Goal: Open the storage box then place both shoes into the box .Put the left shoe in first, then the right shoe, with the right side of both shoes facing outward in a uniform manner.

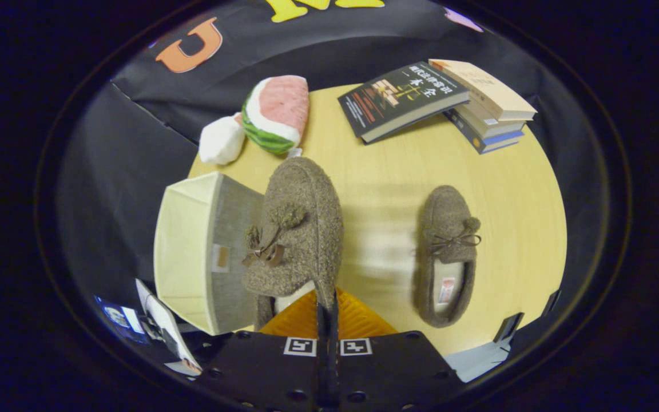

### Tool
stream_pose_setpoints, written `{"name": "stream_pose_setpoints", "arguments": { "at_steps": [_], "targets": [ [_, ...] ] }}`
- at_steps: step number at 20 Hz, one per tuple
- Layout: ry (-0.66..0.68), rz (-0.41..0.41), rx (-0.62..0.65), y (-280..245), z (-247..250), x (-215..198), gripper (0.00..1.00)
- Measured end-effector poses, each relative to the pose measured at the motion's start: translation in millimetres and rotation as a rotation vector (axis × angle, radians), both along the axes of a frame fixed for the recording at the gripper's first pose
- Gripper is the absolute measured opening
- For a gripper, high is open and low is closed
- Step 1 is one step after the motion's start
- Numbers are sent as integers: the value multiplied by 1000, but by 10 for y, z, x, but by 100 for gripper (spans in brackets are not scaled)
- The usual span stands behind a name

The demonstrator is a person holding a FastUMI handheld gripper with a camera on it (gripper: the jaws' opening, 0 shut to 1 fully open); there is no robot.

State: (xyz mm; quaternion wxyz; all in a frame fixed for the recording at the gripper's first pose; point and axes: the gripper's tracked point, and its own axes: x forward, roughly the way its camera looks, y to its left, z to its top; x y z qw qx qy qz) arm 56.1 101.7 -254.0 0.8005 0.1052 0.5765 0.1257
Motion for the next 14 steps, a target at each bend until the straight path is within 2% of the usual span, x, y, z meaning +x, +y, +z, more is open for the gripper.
{"name": "stream_pose_setpoints", "arguments": {
  "at_steps": [4,7,10,14],
  "targets": [
    [-22,70,72,628,417,-135,1],
    [-31,97,76,1121,453,-155,1],
    [11,67,99,1620,305,-136,1],
    [23,22,51,2081,-116,60,1]
  ]
}}
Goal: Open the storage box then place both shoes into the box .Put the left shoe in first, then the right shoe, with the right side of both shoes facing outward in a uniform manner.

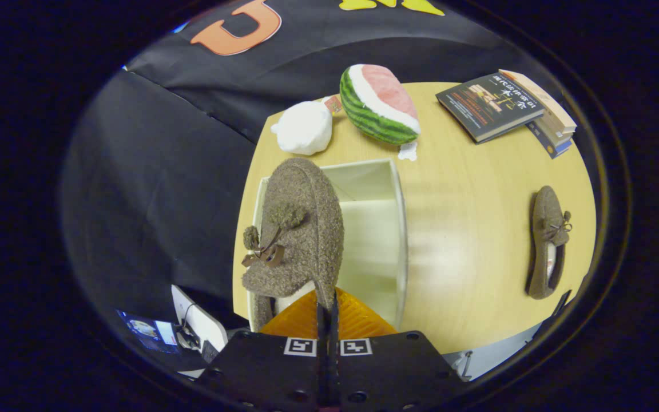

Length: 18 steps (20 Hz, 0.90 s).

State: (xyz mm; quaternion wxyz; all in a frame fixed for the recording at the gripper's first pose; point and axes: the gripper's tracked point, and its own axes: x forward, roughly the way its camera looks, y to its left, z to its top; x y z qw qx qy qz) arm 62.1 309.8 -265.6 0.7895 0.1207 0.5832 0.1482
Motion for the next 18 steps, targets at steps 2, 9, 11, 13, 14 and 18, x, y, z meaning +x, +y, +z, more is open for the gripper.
{"name": "stream_pose_setpoints", "arguments": {
  "at_steps": [2,9,11,13,14,18],
  "targets": [
    [29,-35,-35,144,-267,59,1],
    [124,-97,-132,473,-1017,150,1],
    [121,-93,-168,477,-1132,165,1],
    [137,-115,-177,477,-1203,166,2],
    [129,-113,-189,470,-1231,186,4],
    [103,-81,-153,532,-1143,133,8]
  ]
}}
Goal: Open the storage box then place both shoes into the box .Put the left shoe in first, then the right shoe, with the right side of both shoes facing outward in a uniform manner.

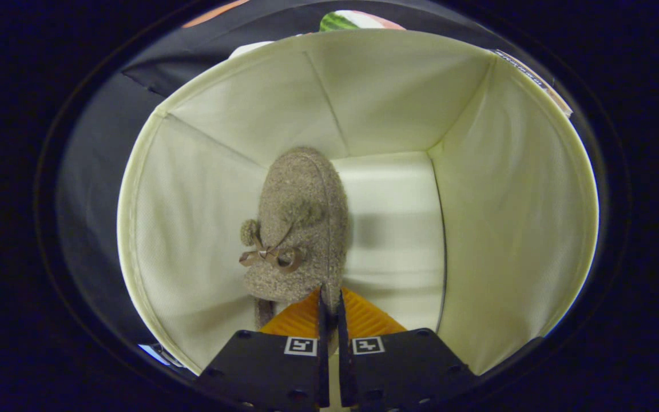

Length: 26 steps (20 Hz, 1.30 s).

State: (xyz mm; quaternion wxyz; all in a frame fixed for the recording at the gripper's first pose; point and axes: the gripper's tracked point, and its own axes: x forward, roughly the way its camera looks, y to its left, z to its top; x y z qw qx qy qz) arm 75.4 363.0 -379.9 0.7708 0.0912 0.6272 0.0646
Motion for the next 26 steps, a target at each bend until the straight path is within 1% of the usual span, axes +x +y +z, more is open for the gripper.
{"name": "stream_pose_setpoints", "arguments": {
  "at_steps": [1,4,7,10,12,15,18,21,24,26],
  "targets": [
    [-16,11,7,-13,103,-2,26],
    [-74,48,63,-41,538,-23,61],
    [-145,105,87,-220,1015,-76,97],
    [-205,136,108,-550,1427,-148,97],
    [-225,137,114,-906,1633,-191,96],
    [-231,118,95,-1581,1698,-206,97],
    [-218,90,50,-2291,1558,-186,96],
    [-187,55,-3,-2929,1308,-156,97],
    [-151,24,-29,-3393,1063,-127,97],
    [-127,19,-61,-3688,871,-93,97]
  ]
}}
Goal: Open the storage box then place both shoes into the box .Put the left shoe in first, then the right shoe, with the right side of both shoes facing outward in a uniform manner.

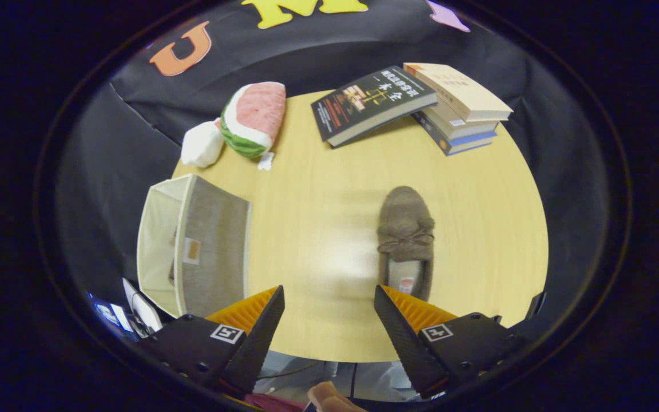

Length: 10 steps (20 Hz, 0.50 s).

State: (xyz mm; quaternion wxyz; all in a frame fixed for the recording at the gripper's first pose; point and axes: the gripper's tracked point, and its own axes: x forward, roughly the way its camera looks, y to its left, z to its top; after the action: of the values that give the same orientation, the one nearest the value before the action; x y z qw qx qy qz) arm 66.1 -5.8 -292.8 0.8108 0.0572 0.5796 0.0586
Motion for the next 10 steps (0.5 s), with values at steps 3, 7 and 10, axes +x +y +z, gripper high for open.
{"name": "stream_pose_setpoints", "arguments": {
  "at_steps": [3,7,10],
  "targets": [
    [15,-18,-79,-487,-302,126,97],
    [19,-29,-175,-973,-654,283,97],
    [41,-42,-200,-1149,-881,336,97]
  ]
}}
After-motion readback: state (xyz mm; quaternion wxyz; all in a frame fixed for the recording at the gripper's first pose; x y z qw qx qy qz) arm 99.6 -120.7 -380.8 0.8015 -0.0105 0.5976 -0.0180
